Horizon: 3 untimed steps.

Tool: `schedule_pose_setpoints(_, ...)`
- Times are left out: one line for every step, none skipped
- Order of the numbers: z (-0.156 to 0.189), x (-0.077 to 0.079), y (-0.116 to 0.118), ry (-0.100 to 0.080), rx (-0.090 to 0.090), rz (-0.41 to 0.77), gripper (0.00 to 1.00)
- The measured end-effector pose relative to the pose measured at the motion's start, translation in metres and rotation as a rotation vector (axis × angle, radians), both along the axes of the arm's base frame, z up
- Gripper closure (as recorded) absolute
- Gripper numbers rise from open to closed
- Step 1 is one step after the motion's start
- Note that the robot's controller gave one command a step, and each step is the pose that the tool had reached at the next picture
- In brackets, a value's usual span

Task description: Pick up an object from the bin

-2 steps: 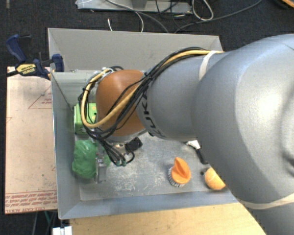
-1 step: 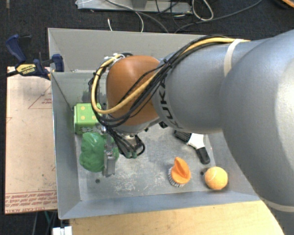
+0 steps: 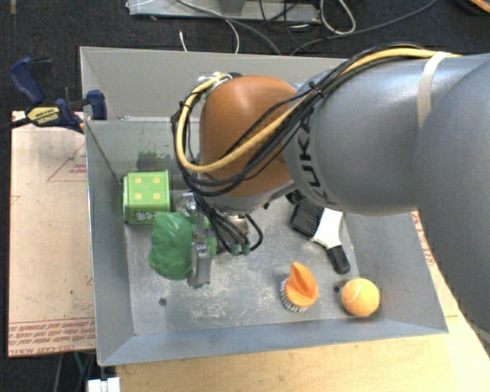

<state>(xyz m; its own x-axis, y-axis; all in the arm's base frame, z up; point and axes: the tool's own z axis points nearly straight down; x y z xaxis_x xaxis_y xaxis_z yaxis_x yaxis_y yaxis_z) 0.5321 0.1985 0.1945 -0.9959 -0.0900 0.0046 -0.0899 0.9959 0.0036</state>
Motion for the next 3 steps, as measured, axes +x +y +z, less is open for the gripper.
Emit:
schedule_pose_setpoints(0.002,-0.005,-0.008,-0.013,0.004,-0.036,1.00)
schedule_pose_setpoints(-0.012,-0.002,-0.005,-0.001,-0.001,-0.017,1.00)
schedule_pose_setpoints(-0.043,0.031,-0.018,-0.007,0.003,-0.141,1.00)
